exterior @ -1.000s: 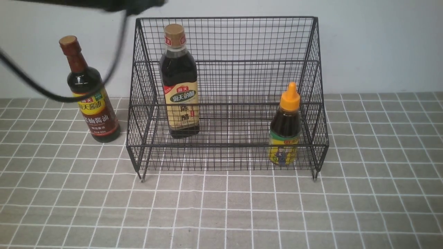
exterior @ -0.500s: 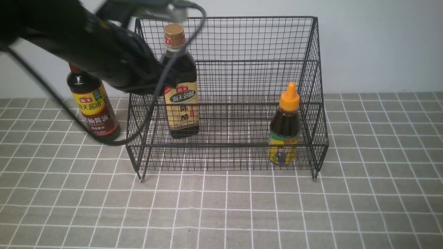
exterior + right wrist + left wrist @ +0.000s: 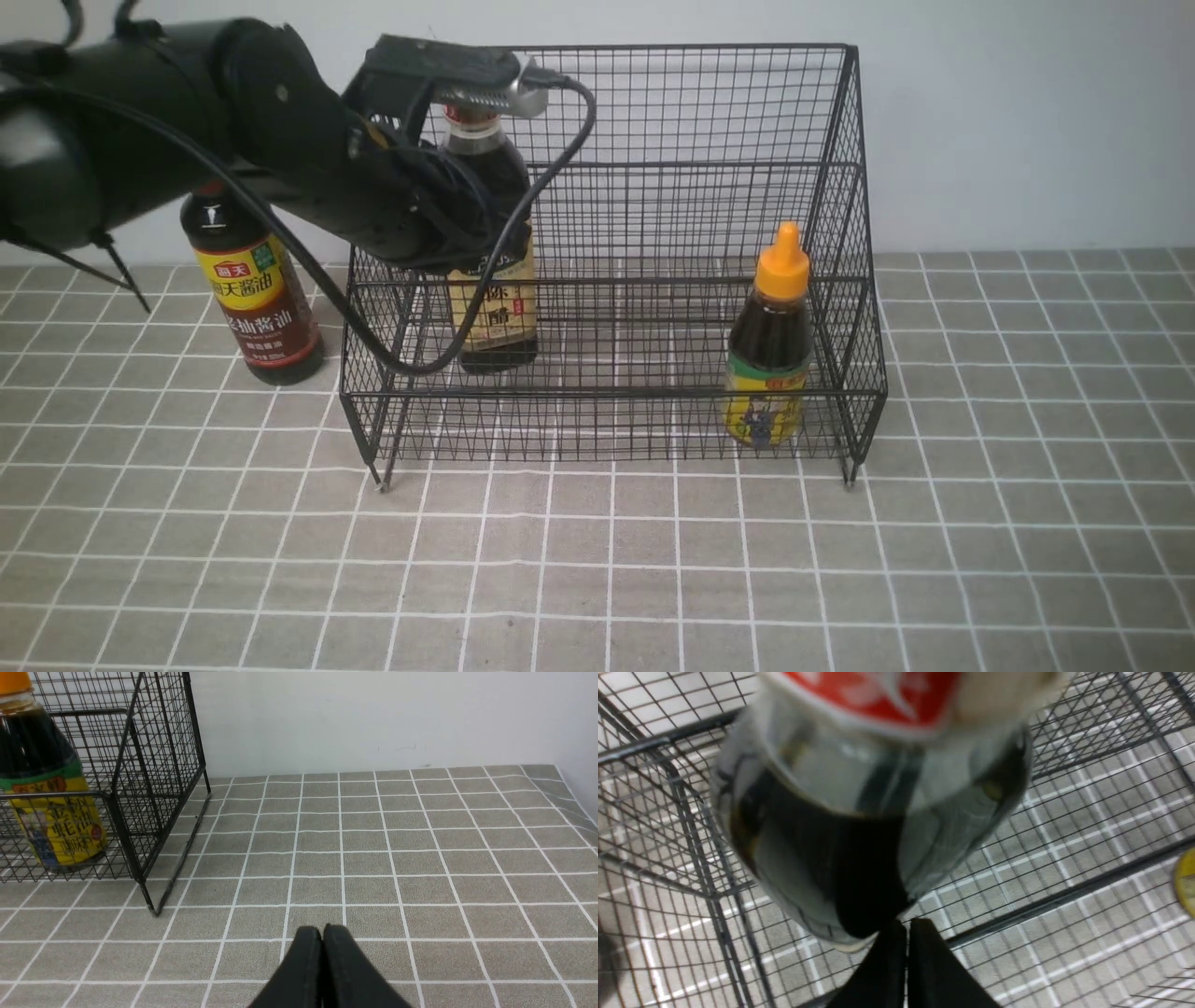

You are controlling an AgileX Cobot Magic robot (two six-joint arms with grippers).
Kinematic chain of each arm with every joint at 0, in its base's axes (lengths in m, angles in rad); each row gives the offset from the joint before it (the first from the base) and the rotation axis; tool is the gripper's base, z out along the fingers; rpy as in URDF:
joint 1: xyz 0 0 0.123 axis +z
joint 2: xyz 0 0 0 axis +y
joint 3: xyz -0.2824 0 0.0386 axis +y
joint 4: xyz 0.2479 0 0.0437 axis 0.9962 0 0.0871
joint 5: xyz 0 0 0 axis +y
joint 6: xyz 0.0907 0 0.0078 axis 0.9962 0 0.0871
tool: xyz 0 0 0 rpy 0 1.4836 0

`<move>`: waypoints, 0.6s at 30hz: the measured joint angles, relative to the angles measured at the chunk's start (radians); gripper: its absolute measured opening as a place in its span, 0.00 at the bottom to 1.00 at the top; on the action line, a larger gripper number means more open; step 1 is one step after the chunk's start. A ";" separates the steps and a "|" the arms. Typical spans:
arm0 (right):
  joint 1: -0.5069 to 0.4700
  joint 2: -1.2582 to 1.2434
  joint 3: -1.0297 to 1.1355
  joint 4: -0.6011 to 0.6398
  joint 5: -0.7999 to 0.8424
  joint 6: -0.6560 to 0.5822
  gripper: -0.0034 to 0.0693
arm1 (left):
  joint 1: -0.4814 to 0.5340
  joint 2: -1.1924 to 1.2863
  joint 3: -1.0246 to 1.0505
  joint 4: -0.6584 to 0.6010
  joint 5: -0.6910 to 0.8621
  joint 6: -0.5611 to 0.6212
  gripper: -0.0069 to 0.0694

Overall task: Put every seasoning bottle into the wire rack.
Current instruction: Use the left arm to put the condiment bottle back on the shelf

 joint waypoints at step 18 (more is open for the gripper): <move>0.000 0.000 0.000 0.000 0.000 0.000 0.03 | 0.002 -0.055 0.001 0.112 0.094 -0.018 0.08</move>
